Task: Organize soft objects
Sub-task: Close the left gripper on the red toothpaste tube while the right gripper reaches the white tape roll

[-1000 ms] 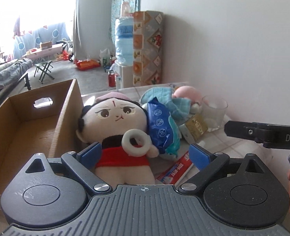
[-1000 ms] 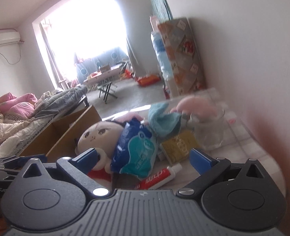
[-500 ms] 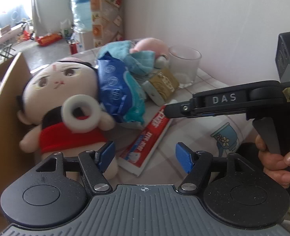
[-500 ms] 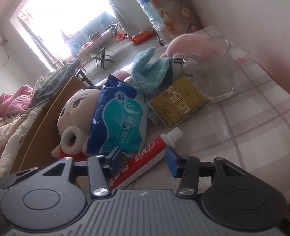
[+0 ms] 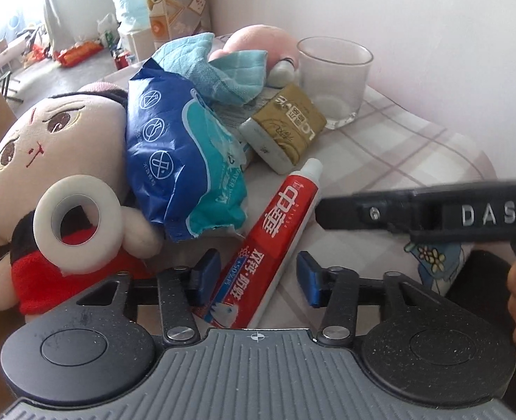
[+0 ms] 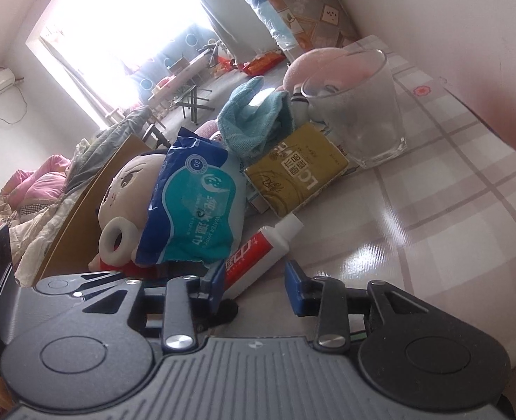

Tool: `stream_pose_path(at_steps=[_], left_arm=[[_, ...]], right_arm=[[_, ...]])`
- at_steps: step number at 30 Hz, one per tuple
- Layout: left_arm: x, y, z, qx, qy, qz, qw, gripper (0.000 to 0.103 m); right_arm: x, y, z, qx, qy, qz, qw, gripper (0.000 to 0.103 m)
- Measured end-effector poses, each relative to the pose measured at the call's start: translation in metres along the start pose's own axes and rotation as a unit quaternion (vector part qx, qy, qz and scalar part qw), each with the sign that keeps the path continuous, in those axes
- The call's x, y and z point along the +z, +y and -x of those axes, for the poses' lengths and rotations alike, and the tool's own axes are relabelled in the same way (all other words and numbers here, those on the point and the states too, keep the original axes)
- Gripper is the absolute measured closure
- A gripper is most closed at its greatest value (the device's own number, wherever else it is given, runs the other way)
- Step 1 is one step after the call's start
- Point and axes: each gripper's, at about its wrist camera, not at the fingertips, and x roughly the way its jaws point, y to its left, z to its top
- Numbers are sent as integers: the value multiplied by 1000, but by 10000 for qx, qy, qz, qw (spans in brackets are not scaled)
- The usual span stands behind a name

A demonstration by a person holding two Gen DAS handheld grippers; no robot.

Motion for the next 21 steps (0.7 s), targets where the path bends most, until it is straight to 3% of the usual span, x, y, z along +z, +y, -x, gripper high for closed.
stream_pose_path(at_steps=[1, 10, 16, 21], left_arm=[[1, 0, -1, 14, 21, 43, 10000, 64], [-11, 0, 13, -225, 194, 127, 9995, 68], [-15, -2, 23, -410, 321, 225, 9984, 62], [-4, -3, 8, -374, 391, 308, 9981, 62]], right_arm=[[-1, -2, -1, 33, 21, -27, 10000, 66], [-6, -5, 0, 264, 69, -69, 9996, 68], [-9, -4, 3, 346, 68, -59, 9994, 68], [-11, -8, 7, 349, 0, -143, 9993, 68]])
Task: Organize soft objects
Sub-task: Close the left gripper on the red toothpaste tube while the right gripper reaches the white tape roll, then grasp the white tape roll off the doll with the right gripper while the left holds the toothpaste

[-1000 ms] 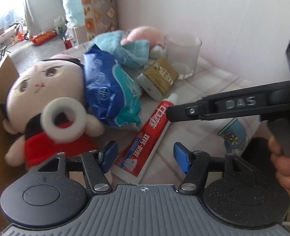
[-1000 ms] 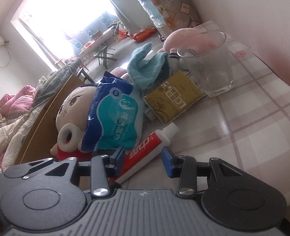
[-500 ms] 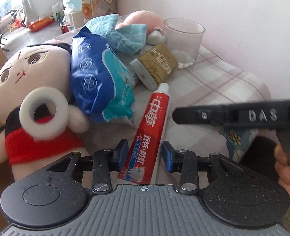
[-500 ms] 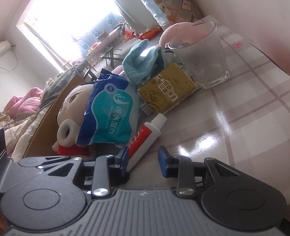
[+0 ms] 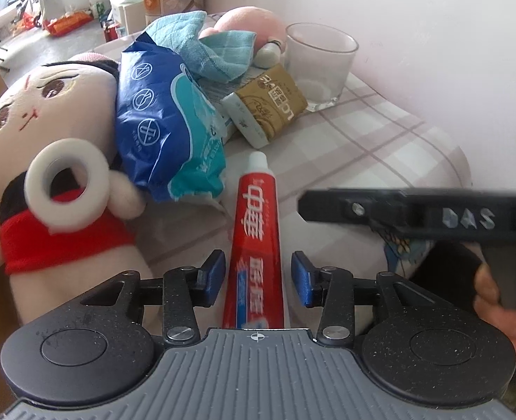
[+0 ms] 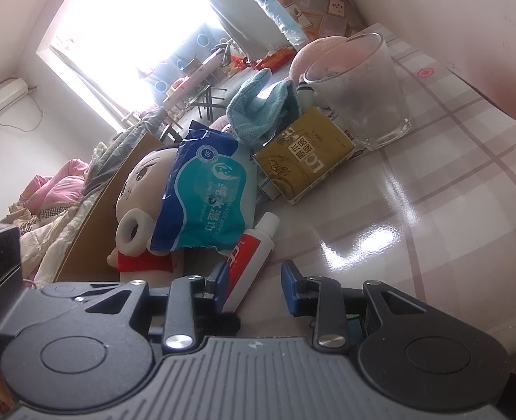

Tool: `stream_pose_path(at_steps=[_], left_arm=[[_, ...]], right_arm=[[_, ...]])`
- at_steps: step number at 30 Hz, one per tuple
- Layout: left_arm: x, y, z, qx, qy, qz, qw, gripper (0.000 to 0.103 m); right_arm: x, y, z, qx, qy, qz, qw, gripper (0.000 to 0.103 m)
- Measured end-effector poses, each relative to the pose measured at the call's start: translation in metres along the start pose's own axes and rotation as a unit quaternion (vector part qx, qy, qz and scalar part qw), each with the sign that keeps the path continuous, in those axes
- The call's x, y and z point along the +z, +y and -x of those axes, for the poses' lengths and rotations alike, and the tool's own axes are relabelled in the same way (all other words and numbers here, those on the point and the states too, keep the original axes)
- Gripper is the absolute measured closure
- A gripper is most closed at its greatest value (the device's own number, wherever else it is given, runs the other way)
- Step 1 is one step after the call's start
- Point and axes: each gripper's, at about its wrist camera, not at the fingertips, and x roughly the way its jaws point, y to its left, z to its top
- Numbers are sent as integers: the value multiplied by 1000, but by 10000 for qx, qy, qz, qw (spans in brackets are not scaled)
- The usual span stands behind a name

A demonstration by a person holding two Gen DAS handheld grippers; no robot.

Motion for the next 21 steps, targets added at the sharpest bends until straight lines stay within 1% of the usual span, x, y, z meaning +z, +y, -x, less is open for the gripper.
stream_pose_path(at_steps=[2, 3, 4, 5, 7, 11, 13, 16, 18, 21], left_arm=[[5, 2, -5, -31, 32, 65, 10000, 64], [6, 4, -7, -60, 55, 119, 9999, 70], [7, 6, -9, -102, 73, 184, 9998, 71], [6, 8, -9, -167, 64, 275, 9995, 71], [3, 10, -6, -147, -6, 368, 9992, 72], [-8, 13, 3, -16, -89, 503, 9987, 72], [-15, 13, 9, 52, -110, 487, 9987, 72], [-27, 14, 17, 156, -146, 483, 9986, 72], [-33, 17, 23, 177, -186, 522, 9983, 72], [-41, 19, 27, 209, -234, 586, 9978, 72]], right_arm=[[-1, -2, 3, -28, -36, -24, 10000, 68], [-1, -3, 4, -43, -57, -35, 10000, 68], [-2, -3, 6, -55, -79, -43, 9999, 68], [-2, -3, 8, -66, -105, -52, 9999, 68], [-2, -3, 12, -60, -147, -50, 9999, 68], [1, 8, 17, 81, -221, 118, 9997, 68], [6, 19, 16, 202, -213, 309, 9991, 68], [17, 46, 6, 482, -78, 779, 9958, 68], [25, 65, -5, 640, 39, 1142, 9914, 68], [34, 95, -22, 707, 185, 1730, 9822, 68]])
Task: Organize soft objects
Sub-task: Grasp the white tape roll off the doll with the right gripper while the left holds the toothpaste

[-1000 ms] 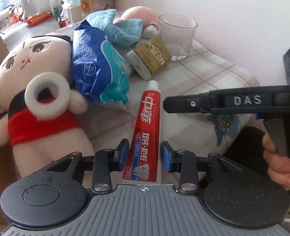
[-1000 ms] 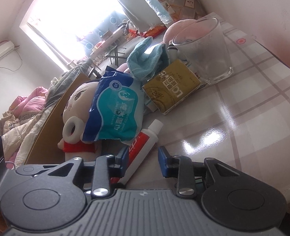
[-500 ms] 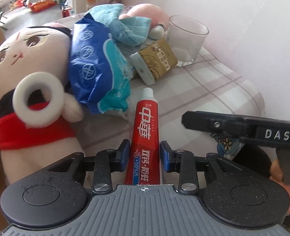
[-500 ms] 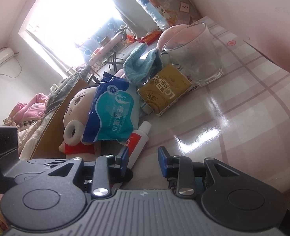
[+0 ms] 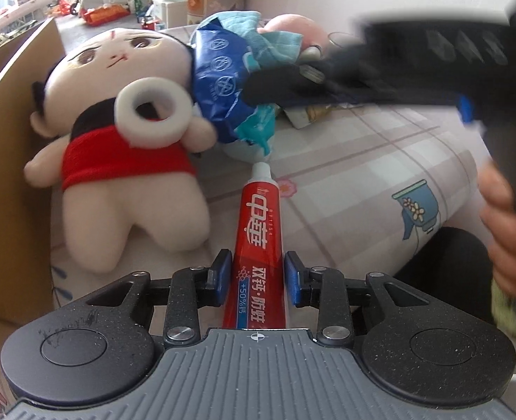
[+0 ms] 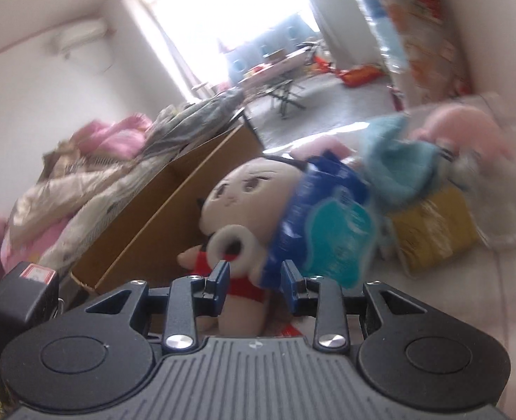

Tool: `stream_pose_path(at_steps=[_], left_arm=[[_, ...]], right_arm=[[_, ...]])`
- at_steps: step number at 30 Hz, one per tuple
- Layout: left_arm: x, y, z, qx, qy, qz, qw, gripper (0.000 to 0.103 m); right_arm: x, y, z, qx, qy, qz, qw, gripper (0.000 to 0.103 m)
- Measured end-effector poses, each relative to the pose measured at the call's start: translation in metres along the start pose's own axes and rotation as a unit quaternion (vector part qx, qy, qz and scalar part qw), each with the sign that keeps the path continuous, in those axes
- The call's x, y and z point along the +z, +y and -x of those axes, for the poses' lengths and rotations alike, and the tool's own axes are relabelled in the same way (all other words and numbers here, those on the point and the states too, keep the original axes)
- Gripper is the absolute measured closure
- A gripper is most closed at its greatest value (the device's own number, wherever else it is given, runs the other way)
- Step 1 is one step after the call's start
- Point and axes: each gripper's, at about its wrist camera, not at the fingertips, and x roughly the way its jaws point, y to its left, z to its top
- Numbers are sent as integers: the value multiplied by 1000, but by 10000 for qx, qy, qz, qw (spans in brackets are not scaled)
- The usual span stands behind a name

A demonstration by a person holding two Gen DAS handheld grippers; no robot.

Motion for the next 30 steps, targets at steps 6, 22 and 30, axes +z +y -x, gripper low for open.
stream_pose_path(at_steps=[6, 22, 30], left_arm=[[-6, 10, 0, -135, -58, 174, 9997, 71], [-6, 25, 1, -401, -83, 233, 9989, 70], [-7, 24, -3, -367, -273, 158, 9988, 72]], right_arm=[[22, 30, -37, -135, 265, 729, 9969, 68], [22, 38, -77, -297, 770, 1119, 9903, 83], [24, 42, -53, -395, 352, 1115, 9924, 87]])
